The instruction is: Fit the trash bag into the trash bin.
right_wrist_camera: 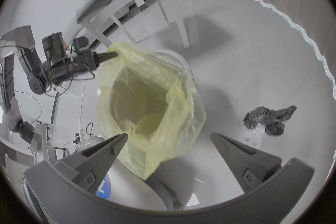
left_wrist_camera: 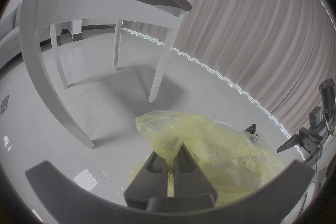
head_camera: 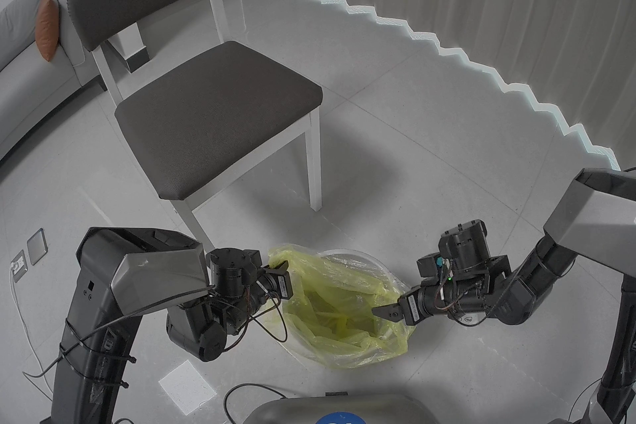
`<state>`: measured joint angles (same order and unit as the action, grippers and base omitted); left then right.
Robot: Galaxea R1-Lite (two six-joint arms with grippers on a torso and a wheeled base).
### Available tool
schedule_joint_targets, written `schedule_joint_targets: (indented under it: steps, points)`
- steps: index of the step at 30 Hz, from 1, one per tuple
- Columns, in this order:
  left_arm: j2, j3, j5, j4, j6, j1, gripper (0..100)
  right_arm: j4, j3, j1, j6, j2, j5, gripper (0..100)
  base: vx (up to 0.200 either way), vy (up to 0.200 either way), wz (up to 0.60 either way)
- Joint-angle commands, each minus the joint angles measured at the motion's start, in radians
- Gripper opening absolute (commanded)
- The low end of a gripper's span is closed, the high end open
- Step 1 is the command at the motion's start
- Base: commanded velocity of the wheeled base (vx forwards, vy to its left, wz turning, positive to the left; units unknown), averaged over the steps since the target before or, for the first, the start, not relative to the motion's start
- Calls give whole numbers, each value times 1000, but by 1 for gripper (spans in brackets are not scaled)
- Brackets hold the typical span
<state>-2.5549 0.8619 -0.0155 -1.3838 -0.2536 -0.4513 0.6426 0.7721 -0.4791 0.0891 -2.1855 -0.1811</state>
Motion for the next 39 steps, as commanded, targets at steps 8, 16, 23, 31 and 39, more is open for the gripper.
schedule_joint_targets:
  steps: [8,16,23,31,39]
  points:
    - [7,-14,5,-11,-1,3,100,-241,335,-56,-62,-62,26,100,0,0,0]
    - [18,-93,6,-87,-1,3,100,-261,406,-64,-187,-119,87,100,0,0,0]
    - [31,-133,19,-100,-3,14,100,-261,484,-76,-261,-191,124,100,0,0,0]
    - [51,-213,32,-184,-47,2,100,-247,566,-91,-333,-266,189,100,0,0,0]
    - [85,-236,29,-184,-96,-6,100,-245,581,-95,-353,-284,190,100,0,0,0]
